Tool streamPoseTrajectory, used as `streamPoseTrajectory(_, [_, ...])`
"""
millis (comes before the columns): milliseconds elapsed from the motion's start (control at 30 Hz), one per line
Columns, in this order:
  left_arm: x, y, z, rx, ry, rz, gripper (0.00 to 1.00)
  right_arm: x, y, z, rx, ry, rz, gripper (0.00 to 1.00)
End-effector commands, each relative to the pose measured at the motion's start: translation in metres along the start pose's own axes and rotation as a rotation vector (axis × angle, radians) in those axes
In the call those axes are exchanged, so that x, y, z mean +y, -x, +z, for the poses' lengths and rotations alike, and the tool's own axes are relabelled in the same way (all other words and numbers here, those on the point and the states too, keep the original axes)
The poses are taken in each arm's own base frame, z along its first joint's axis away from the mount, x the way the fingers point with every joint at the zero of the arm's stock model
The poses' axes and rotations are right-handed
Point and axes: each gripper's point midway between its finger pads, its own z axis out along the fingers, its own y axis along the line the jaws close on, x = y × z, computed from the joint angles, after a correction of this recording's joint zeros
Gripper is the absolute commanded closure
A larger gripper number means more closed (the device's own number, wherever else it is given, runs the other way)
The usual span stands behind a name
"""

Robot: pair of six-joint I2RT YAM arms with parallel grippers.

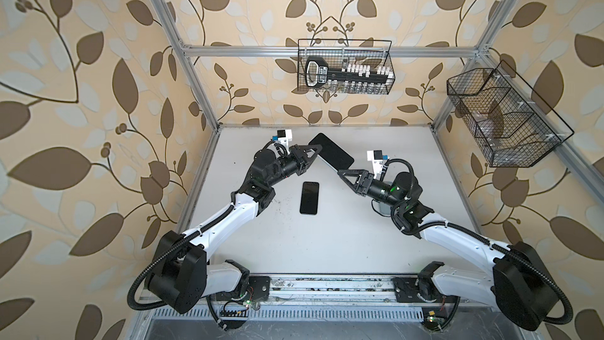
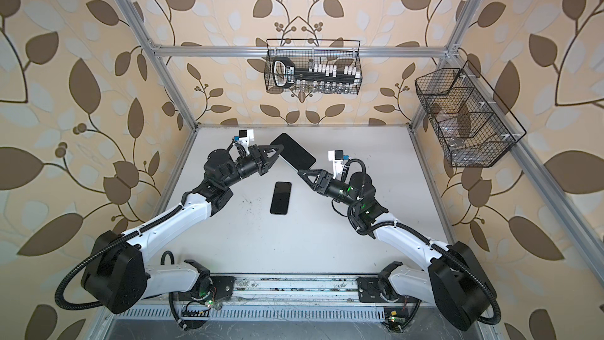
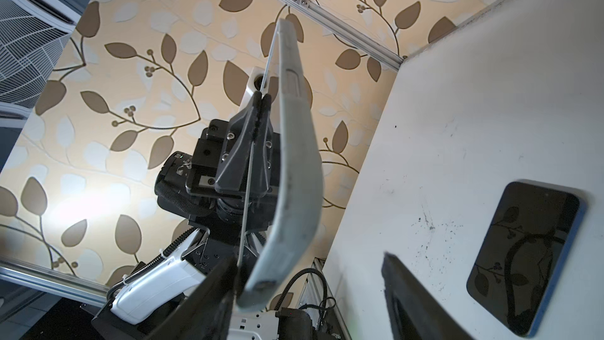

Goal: Take the phone out of the phone case
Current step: Remove the phone case from the phone.

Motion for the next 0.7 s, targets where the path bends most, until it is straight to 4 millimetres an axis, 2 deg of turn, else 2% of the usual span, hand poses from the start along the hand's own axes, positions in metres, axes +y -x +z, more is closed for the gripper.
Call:
streamPoseTrajectory(0, [-0.057, 0.009, -0.003, -0.014, -0.181, 0.080, 1.00, 0.031, 0.013, 0.007, -0.034, 0.108, -0.040, 0.39])
streamPoseTrajectory(167, [-0.057, 0.009, -0.003, -0.016, -0.183, 0.078, 1.00, 0.040, 0.016, 0.012, -0.047, 0.148, -0.051, 0.51])
streamPoseTrajectory(667, [-0.049, 0.014, -0.001, -0.045, -0.166, 0.058, 1.00, 0.049, 0.008, 0.023, -0.042, 0.169, -0.082, 0.58])
